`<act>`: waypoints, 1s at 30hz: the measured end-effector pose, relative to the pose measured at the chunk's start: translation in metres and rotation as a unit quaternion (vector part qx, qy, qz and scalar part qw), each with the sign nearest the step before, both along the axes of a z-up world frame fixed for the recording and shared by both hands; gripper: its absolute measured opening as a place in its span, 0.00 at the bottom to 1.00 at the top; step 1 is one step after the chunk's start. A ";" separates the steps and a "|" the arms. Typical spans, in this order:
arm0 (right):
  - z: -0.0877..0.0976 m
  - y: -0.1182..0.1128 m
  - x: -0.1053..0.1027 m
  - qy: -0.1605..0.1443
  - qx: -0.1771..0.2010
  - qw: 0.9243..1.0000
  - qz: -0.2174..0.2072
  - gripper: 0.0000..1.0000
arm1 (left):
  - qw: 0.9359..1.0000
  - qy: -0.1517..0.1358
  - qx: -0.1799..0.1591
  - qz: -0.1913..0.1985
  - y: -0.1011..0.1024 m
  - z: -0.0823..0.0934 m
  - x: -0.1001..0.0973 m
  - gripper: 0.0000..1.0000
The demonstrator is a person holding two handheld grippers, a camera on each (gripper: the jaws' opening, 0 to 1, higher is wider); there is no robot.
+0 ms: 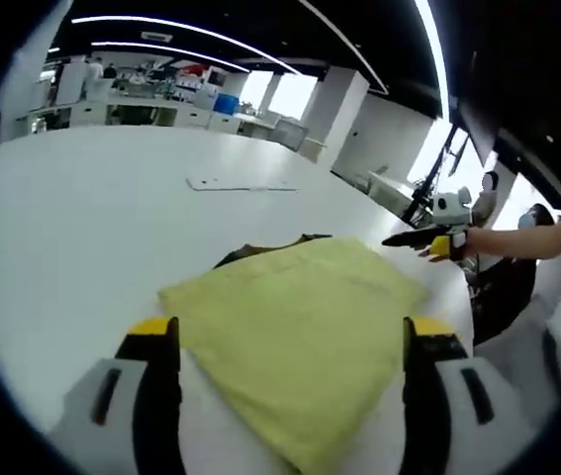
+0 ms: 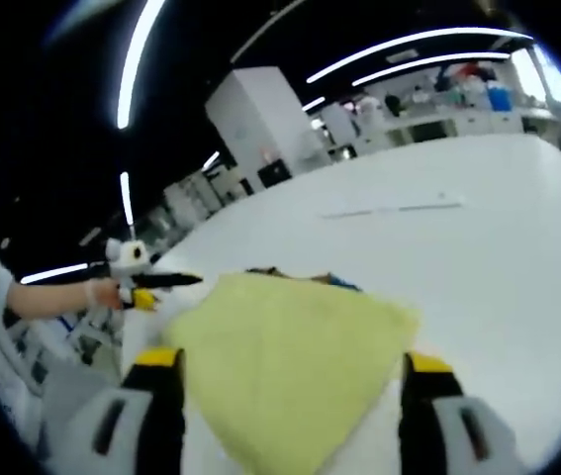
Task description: Fold the garment on the visible template until the final outline fits inside the template.
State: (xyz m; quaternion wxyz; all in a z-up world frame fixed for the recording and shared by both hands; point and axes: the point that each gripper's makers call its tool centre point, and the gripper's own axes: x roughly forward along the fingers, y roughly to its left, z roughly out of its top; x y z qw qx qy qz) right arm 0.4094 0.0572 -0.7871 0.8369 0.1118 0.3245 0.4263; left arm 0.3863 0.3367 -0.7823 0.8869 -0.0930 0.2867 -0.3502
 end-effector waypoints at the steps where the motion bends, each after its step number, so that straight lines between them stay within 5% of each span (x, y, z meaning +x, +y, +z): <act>1: -0.001 -0.005 -0.004 0.001 -0.002 1.000 -0.003 0.90 | 1.000 0.001 0.001 0.002 0.001 0.000 -0.004 0.90; 17: -0.007 -0.044 -0.046 0.010 -0.013 1.000 -0.014 0.83 | 0.999 0.033 0.018 0.030 0.023 -0.014 -0.068 0.82; 30: -0.032 -0.038 -0.074 0.032 -0.028 0.999 0.015 0.48 | 0.996 0.074 0.011 0.053 0.026 -0.045 -0.086 0.51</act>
